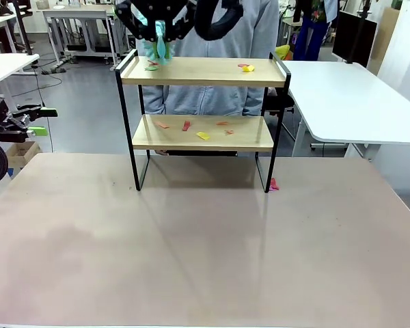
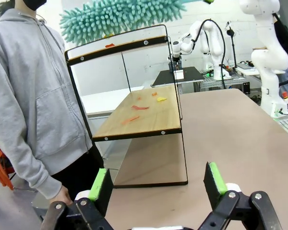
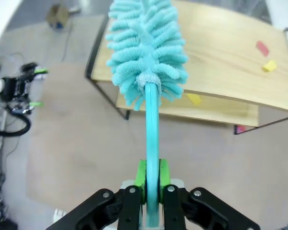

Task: Clean the shelf.
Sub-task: Clean the specific section of the Shelf indicated by the human with the Duster.

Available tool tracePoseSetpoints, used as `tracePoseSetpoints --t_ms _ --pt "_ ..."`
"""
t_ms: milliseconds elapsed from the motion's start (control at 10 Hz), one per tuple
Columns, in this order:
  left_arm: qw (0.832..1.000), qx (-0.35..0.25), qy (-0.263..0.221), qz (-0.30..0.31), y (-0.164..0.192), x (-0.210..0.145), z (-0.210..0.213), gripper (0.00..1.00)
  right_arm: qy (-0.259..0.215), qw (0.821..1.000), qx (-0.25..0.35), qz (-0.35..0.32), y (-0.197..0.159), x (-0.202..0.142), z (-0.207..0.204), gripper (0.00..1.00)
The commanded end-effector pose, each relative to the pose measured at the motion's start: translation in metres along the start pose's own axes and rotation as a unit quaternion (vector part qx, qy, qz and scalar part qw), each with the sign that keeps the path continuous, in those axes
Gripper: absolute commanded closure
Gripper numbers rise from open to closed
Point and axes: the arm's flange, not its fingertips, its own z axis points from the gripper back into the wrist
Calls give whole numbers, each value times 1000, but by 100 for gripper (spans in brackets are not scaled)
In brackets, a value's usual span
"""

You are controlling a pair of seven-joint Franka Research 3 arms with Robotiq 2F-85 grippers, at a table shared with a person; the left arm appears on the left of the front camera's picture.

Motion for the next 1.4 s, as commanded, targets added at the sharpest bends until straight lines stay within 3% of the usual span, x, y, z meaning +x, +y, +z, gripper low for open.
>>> tracePoseSetpoints --t_ms 0,400,800,1300 --pt "1000 1 3 -3 -2 2 -2 0 -13 998 -31 -46 35 17 0 87" --pt "1000 1 3 -3 -2 2 -2 0 -32 997 -11 -71 56 22 -2 87" --pt "1000 1 3 -3 -2 2 -2 0 -21 995 0 -94 78 24 -20 87" --pt "1000 1 3 -3 -2 2 -2 0 24 994 0 -106 76 14 -44 87"
